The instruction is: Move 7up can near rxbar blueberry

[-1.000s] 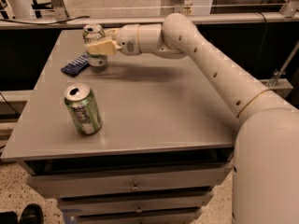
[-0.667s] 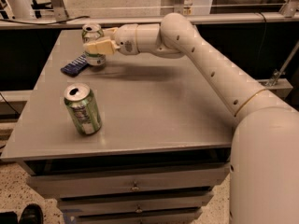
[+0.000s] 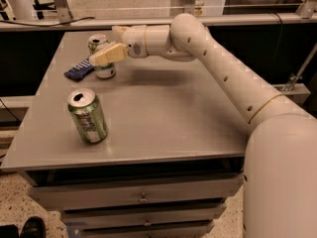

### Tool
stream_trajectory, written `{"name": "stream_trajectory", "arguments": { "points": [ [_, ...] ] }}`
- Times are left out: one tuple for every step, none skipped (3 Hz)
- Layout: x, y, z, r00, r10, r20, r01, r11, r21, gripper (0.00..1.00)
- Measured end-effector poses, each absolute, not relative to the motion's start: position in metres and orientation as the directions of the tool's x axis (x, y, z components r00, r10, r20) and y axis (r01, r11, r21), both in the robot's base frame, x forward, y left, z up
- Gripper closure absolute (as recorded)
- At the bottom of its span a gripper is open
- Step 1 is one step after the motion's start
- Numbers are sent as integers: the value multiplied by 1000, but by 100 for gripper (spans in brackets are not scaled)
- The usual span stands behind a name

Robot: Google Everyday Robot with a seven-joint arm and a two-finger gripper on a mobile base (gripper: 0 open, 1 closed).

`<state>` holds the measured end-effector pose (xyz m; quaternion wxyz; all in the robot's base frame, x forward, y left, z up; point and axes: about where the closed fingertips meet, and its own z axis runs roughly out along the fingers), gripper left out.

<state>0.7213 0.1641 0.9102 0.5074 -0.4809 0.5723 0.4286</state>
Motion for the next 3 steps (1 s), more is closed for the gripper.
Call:
{"name": "stream_trajectory", "arguments": {
  "points": [
    [731, 133, 916, 5, -121, -993, -972, 233, -34, 0],
    [736, 64, 934, 68, -151, -986, -920, 372, -120, 0],
    [724, -27, 957, 99, -205, -974, -806, 557, -199, 0]
  ]
}}
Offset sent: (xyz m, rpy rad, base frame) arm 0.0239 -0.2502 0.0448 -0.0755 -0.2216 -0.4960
